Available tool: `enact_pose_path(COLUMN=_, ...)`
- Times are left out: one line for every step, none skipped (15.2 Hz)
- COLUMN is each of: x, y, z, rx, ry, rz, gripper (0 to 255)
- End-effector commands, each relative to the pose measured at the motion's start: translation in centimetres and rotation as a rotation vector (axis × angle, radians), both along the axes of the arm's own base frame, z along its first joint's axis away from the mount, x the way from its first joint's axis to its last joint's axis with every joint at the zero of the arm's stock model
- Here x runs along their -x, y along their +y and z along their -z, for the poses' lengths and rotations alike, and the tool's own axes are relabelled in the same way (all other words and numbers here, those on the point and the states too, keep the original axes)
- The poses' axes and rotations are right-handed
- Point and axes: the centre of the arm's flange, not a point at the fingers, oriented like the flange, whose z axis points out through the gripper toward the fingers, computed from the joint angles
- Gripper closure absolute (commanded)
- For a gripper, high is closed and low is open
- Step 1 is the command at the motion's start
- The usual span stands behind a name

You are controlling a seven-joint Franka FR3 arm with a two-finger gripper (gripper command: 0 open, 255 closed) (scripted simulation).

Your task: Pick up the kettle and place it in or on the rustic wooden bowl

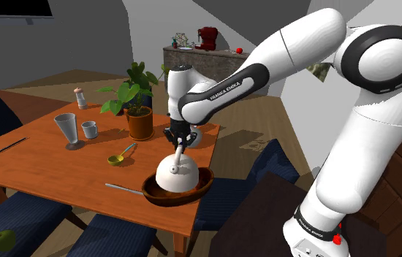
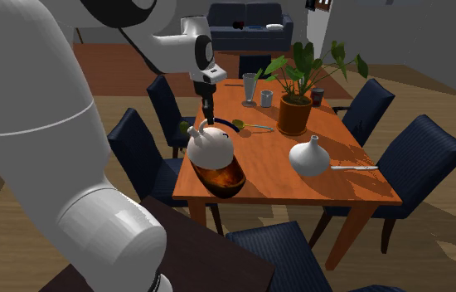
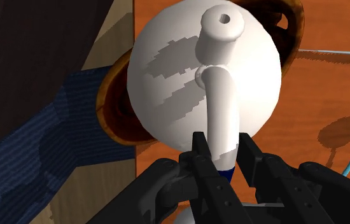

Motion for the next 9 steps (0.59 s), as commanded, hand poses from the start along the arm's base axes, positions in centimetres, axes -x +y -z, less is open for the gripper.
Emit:
enact_pose_path(x=-0.04, y=0.03, z=-0.03, rx=0.000, ry=-0.002, rz=0.000, gripper=255)
enact_pose_path(x=-0.04, y=0.03, z=-0.03, rx=0.000, ry=-0.002, rz=0.000, gripper=255)
enact_pose_path(x=-0.04, y=0.03, z=-0.03, rx=0.000, ry=-0.002, rz=0.000, gripper=255)
enact_pose_path(x=-0.04, y=0.03, z=-0.03, rx=0.000, ry=-0.002, rz=0.000, gripper=255)
enact_pose_path(x=-0.03, y=0.02, z=-0.04, rx=0.000, ry=-0.002, rz=0.000, gripper=0)
enact_pose_path(x=-0.04, y=0.02, z=-0.05, rx=0.000, ry=-0.002, rz=0.000, gripper=0)
enact_pose_path(x=-0.03, y=0.00, z=-0.05, rx=0.000, ry=-0.002, rz=0.000, gripper=0)
enact_pose_path(x=-0.03, y=0.01, z=-0.06, rx=0.000, ry=-0.002, rz=0.000, gripper=0)
enact_pose_path(x=-0.03, y=0.01, z=-0.06, rx=0.000, ry=-0.002, rz=0.000, gripper=0)
